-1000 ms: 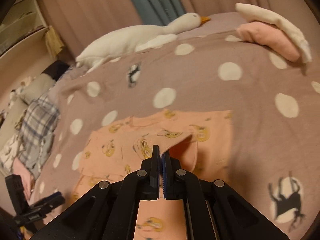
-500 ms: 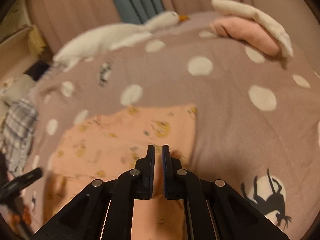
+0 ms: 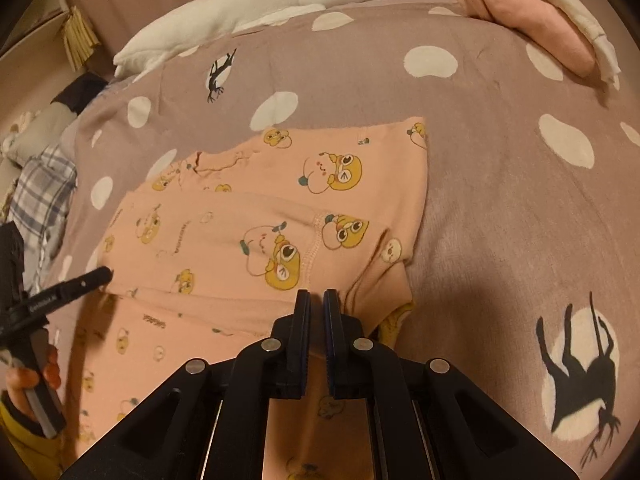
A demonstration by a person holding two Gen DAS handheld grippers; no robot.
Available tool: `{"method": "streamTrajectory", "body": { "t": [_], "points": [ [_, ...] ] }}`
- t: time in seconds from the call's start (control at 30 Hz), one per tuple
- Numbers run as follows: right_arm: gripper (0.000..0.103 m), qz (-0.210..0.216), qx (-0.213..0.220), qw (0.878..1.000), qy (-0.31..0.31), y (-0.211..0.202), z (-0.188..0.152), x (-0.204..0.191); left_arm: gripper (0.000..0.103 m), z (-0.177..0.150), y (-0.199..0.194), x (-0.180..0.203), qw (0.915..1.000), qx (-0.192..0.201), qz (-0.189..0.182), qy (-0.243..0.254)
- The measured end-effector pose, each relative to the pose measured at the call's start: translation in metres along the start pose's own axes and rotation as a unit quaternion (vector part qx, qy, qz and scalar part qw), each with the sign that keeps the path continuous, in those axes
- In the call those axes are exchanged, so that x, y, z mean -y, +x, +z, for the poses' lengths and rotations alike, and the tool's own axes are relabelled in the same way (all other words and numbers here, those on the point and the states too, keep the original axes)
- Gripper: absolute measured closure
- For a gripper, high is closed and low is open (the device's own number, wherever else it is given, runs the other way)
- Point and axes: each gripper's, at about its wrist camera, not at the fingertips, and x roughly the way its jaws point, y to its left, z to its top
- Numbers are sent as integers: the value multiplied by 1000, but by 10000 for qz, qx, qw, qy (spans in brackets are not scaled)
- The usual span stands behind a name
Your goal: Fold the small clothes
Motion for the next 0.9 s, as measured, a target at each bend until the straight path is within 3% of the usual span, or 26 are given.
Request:
{"method": "streamTrajectory", "body": {
  "t": [0.07,0.2,0.23,0.4,0.6,0.9],
  "points": [
    [93,140,91,9999,-17,-14,-4,-2,42,-7,-12,-2,10000,28,-93,-13],
    [65,323,175,9993,-60,-44,-26,-2,32,-33,-43,-13,9996,91,-247,-44],
    [64,342,186,9992,-56,-51,-33,-1,31,-42,-52,-18,9995,92,-274,-93],
    [62,397,150,9990,173,-76,-63,10,28,-85,-82,-42,9988,48,-329,-352],
    [62,354,25,9988,338,-94,-93,19,28,-131,-99,-57,9951,-173,-667,-714],
    [62,592,-358,9945,789,-96,-133,38,28,-169,-114,-57,9856,-248,-1323,-1025]
  ]
}}
